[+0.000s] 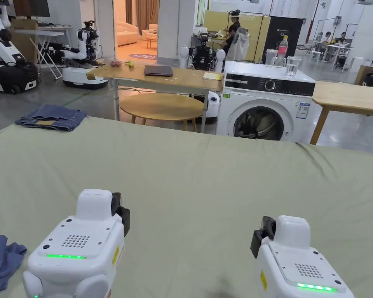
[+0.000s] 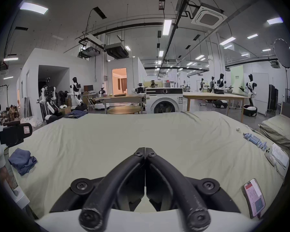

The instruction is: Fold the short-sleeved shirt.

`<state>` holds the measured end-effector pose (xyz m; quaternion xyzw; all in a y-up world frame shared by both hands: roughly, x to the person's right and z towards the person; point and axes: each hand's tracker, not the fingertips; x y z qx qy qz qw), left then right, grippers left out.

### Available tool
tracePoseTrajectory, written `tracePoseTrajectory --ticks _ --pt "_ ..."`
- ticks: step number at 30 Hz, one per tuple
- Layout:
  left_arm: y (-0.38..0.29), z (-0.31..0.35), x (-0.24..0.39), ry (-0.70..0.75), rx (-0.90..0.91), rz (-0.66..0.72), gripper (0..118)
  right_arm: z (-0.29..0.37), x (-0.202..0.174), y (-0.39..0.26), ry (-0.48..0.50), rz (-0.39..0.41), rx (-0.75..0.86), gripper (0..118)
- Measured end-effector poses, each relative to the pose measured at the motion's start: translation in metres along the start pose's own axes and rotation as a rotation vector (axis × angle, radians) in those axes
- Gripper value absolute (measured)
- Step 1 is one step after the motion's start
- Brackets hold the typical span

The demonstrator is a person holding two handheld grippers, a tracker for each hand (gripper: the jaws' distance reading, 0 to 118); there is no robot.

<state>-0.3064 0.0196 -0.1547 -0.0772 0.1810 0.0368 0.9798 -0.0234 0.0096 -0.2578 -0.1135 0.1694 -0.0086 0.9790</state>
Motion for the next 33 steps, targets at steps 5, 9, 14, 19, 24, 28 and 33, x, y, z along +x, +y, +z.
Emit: tracePoseTrajectory --ticks 5,9,14,19,24,28,33 --pt "-0.004 0.003 0.002 0.003 -0.002 0.002 0 0.003 -0.001 -0.001 -0.020 -0.013 0.003 0" --pt "-0.006 0.002 0.003 -0.002 -0.016 -0.005 0 0.004 -0.004 -0.001 -0.019 0.020 0.012 0" --pt "-0.006 0.001 0.007 -0.005 -0.019 -0.044 0 0.001 -0.005 -0.003 -0.022 0.023 0.007 0" --pt "-0.004 0.001 0.006 -0.017 -0.024 -0.037 21 -0.001 -0.007 -0.004 -0.021 0.026 -0.003 3" --pt "-0.004 -0.001 0.006 -0.036 -0.044 -0.030 68 -0.004 -0.005 -0.004 -0.017 0.015 -0.023 77" --pt "-0.005 0.001 0.006 -0.056 -0.024 0.001 81 -0.004 -0.002 -0.005 -0.061 -0.010 -0.011 93" --pt "-0.004 0.001 0.005 -0.057 -0.022 0.023 87 -0.004 0.007 -0.002 -0.064 -0.046 -0.005 100"
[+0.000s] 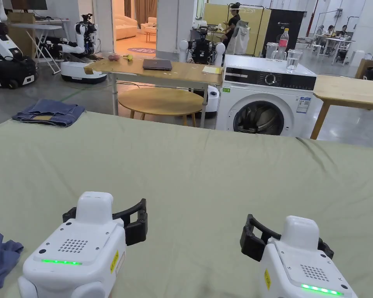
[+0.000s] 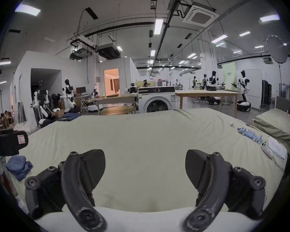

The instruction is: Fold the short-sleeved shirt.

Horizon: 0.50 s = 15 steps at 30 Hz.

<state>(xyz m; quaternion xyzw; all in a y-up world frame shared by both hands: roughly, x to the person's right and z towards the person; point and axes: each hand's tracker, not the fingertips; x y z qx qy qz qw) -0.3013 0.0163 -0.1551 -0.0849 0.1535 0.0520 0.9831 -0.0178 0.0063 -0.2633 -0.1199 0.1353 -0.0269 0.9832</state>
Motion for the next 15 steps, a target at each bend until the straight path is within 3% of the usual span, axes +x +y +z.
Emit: tracePoseTrajectory --ticks 15 --pt "0.0016 -0.0020 0.0024 0.050 0.020 -0.031 87 0.0014 0.0014 0.0104 -0.006 0.061 0.032 100"
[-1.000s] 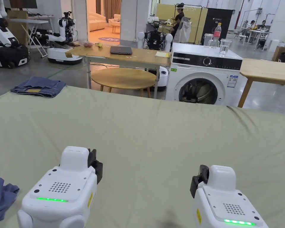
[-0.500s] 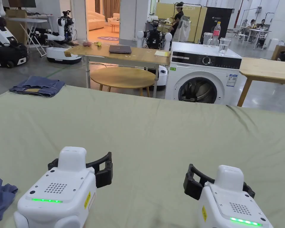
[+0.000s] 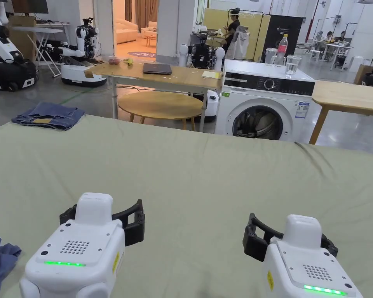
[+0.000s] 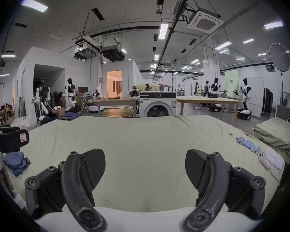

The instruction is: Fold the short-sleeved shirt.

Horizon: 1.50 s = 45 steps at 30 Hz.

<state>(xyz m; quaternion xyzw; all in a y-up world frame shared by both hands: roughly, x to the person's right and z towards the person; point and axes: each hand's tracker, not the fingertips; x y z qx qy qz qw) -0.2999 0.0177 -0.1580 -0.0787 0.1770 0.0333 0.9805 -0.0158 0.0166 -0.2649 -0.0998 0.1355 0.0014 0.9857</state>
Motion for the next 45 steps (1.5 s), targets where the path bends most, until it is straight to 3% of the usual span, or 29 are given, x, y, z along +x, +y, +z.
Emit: tracePoseTrajectory --ticks 6,12,20,25,45 --pt "0.004 0.003 -0.008 -0.064 0.077 0.090 87 -0.002 -0.005 -0.001 -0.019 0.011 -0.018 100" --pt "-0.001 0.011 -0.005 -0.026 0.205 -0.009 87 -0.005 -0.006 0.002 0.007 -0.049 -0.031 100" --pt "0.005 0.008 -0.006 -0.051 0.131 0.008 87 -0.009 -0.008 0.009 -0.034 -0.108 -0.071 100" --pt "0.004 0.006 -0.007 -0.043 0.113 0.015 87 -0.010 -0.017 0.011 -0.096 -0.075 -0.085 100" --pt "0.005 0.001 -0.018 -0.038 0.031 0.052 87 -0.015 -0.022 0.014 -0.121 -0.056 -0.096 100"
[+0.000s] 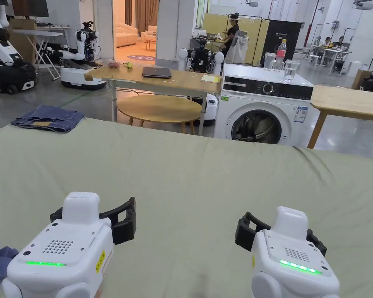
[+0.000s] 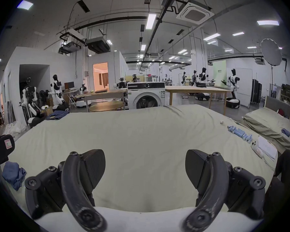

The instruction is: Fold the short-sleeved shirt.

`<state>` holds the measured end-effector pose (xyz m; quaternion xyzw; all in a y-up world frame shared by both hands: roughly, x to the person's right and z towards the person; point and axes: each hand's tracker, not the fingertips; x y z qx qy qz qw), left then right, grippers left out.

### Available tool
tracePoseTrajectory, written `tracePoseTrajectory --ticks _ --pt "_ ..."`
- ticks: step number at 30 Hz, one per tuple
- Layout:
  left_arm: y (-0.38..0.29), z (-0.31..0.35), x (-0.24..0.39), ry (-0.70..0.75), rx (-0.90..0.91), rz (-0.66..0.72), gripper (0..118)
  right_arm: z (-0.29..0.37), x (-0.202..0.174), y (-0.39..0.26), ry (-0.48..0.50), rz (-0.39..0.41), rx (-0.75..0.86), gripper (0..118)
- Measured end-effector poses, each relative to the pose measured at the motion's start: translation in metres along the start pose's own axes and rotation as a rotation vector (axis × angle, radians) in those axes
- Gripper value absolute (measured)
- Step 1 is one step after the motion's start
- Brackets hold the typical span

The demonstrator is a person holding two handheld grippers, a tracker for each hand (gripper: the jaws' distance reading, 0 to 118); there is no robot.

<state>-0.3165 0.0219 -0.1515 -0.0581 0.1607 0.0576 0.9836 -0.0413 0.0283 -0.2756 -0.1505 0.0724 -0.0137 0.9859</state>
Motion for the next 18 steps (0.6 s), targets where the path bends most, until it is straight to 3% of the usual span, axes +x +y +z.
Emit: tracePoseTrajectory --ticks 18 --pt "-0.0010 -0.0045 0.0027 -0.030 -0.035 -0.037 87 -0.0060 0.0049 -0.0011 0.010 0.014 -0.019 100"
